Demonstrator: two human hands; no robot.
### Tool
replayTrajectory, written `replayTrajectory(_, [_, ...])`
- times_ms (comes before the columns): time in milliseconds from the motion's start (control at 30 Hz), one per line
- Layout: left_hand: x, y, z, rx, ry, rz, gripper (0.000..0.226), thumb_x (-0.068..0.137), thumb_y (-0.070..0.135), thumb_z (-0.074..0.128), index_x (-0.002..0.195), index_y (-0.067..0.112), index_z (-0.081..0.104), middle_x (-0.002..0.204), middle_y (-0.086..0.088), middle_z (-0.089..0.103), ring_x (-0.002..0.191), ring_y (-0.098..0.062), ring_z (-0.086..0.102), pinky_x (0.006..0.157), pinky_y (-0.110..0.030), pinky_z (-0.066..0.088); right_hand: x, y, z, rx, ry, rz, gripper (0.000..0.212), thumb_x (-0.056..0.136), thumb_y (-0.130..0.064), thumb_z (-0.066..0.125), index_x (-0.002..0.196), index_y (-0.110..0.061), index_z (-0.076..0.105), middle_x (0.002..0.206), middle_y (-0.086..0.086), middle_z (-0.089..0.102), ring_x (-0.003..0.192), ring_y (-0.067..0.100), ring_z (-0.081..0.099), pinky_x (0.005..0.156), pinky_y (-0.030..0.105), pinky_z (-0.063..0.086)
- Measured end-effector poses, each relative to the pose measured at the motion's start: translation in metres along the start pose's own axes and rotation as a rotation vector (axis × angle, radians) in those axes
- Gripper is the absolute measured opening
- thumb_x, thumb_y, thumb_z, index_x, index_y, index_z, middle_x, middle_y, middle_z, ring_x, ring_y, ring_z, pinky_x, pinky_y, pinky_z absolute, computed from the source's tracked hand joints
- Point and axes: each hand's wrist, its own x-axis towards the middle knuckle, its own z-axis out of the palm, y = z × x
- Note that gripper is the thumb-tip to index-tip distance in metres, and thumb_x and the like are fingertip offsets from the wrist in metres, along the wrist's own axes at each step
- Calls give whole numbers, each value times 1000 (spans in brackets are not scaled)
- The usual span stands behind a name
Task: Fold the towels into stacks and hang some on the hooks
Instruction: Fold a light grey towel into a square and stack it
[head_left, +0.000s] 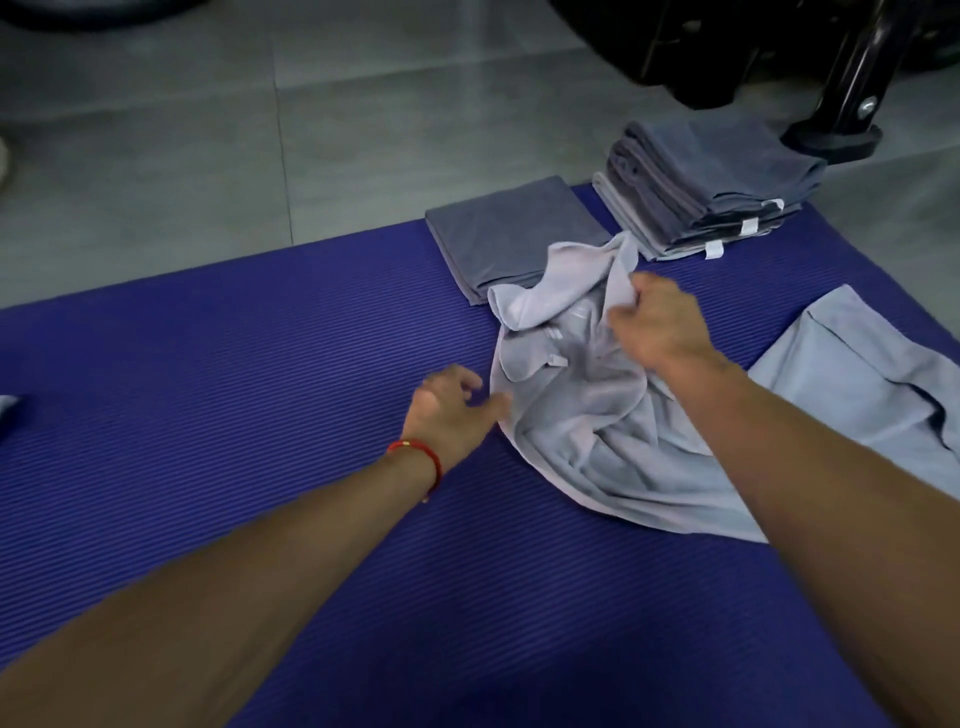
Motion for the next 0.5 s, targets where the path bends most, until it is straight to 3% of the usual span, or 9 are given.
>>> replayTrajectory(67, [-6,1,22,78,-101,25,73,77,61,75,133,22,52,123,0,51,113,-17,52,96,-35,49,-13,4,14,-83,-127,-43,36,96,-24,59,129,-9,56,126,19,64,119,42,58,98,43,49])
replayTrajectory(133, [-5,4,41,203,-113,110,80,77,57,76,141,22,41,126,-3,42,115,-21,46,95,-41,50,-26,9,29,-97,-123,-106,37,97,-24,61,128,-6,53,121,22,66,115,42,59,94,43,48])
replayTrajectory(200, [3,9,50,336,-104,158,63,83,37,76,135,17,48,124,-9,42,114,-28,49,94,-44,51,-32,17,39,-114,-54,-156,38,96,-25,67,121,-2,50,112,24,68,108,42,63,86,41,49])
replayTrajectory(300, [8,10,47,388,-30,205,15,92,9,61,105,5,67,111,-14,59,101,-31,60,90,-41,52,-34,25,37,-104,53,-159,44,94,-30,71,116,-3,46,101,25,67,98,43,64,79,43,49])
replayTrajectory(400, [-11,-10,23,274,36,229,11,95,9,56,89,6,66,97,-12,65,92,-30,62,84,-41,51,-36,28,21,-218,145,-283,30,97,-30,66,107,-4,56,86,23,66,87,44,62,76,50,50])
replayTrajectory(500, [-61,-47,-19,87,77,266,11,96,8,60,86,13,60,87,-2,62,83,-22,59,79,-39,48,-43,17,4,-212,149,-486,17,95,-20,66,93,-5,61,69,15,52,79,42,57,72,51,48])
